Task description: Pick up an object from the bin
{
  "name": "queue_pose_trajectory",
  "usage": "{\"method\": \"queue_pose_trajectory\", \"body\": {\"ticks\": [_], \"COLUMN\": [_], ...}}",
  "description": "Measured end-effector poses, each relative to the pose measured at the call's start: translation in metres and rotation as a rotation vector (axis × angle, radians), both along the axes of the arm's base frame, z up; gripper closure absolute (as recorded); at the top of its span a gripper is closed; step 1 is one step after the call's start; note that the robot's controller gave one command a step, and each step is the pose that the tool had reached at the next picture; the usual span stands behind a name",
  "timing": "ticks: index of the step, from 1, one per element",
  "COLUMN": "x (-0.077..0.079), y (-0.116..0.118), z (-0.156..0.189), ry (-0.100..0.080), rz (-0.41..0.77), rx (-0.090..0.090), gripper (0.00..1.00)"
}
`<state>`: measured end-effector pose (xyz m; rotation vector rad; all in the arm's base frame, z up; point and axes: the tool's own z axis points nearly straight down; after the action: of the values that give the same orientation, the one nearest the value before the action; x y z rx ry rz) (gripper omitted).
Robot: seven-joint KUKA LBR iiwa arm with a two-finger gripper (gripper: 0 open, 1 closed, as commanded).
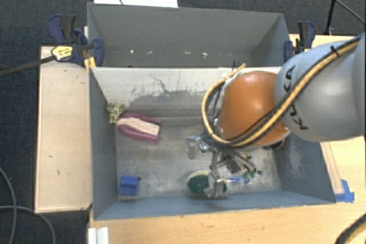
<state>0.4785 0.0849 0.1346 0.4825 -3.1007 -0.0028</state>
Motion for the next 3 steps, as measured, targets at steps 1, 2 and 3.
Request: {"method": "queue_pose_trajectory", "body": {"ticks": [1,2,3], "x": [0.0052,0.0012,0.0039], "y": [-0.0304,-0.0296,-0.0293], "z": [-0.0643,-0.0646,-0.0631], "ry": [-0.019,-0.008,-0.015], "rz": [-0.006,-0.003,-0.004], "rx": [0.002,0.000,0.001], "gripper": [0.00,1.00,0.00]}}
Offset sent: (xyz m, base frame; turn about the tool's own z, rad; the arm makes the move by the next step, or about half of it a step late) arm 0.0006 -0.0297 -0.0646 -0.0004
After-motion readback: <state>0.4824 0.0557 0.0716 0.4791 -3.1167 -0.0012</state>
